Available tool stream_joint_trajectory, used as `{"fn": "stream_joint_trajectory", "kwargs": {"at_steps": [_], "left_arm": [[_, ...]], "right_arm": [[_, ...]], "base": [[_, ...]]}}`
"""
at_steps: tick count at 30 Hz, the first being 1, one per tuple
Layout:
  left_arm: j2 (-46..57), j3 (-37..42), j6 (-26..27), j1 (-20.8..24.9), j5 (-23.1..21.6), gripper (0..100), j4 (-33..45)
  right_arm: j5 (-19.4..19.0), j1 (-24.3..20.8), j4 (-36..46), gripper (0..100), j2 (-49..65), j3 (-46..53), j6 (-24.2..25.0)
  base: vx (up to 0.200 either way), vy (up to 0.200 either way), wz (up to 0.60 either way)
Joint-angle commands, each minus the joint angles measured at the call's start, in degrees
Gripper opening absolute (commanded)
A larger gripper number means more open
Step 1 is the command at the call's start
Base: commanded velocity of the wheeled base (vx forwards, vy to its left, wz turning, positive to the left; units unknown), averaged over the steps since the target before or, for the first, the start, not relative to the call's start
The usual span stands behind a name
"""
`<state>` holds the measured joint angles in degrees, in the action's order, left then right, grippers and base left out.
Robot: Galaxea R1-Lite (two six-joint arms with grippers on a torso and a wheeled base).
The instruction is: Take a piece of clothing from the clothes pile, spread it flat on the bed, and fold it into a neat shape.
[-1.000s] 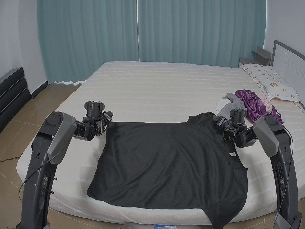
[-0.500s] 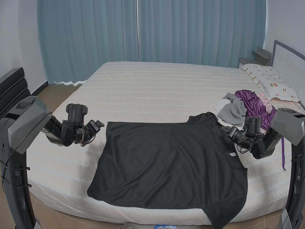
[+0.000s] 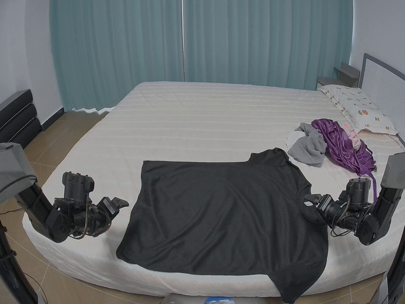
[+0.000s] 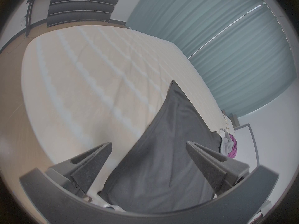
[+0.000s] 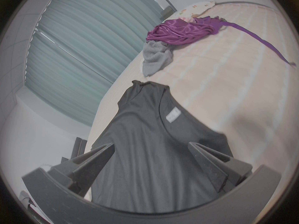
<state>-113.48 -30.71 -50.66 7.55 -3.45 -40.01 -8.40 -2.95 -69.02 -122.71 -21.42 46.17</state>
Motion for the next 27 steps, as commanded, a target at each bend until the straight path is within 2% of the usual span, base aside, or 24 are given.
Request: {"fn": "stream_joint_trajectory", "kwargs": {"at_steps": [1, 6, 11, 15, 27], "left_arm": [[7.0, 9.7, -1.5, 2.0, -0.8, 100, -4.6], [7.0, 11.6, -2.2, 3.0, -1.3, 100, -4.9], [7.1, 11.6, -7.3, 3.7, -3.5, 100, -5.4], [7.0, 11.7, -9.1, 4.4, -4.1, 100, -5.5], [7.0, 13.1, -8.8, 5.5, -3.8, 100, -5.6]], "right_arm": [[-2.2, -1.2, -4.6, 100, 6.2, 9.4, 2.7], [-2.8, -1.3, -8.7, 100, 5.4, 11.9, 2.7], [-3.5, -1.4, -8.9, 100, 5.2, 12.4, 2.7], [-3.6, -2.4, -9.1, 100, 5.0, 12.8, 2.9], [-3.9, -2.5, -9.1, 100, 4.8, 12.8, 3.0]], "base": [[-0.200, 0.000, 0.00], [-0.040, 0.000, 0.00], [0.000, 0.000, 0.00], [0.000, -0.200, 0.00], [0.000, -0.183, 0.00]]}}
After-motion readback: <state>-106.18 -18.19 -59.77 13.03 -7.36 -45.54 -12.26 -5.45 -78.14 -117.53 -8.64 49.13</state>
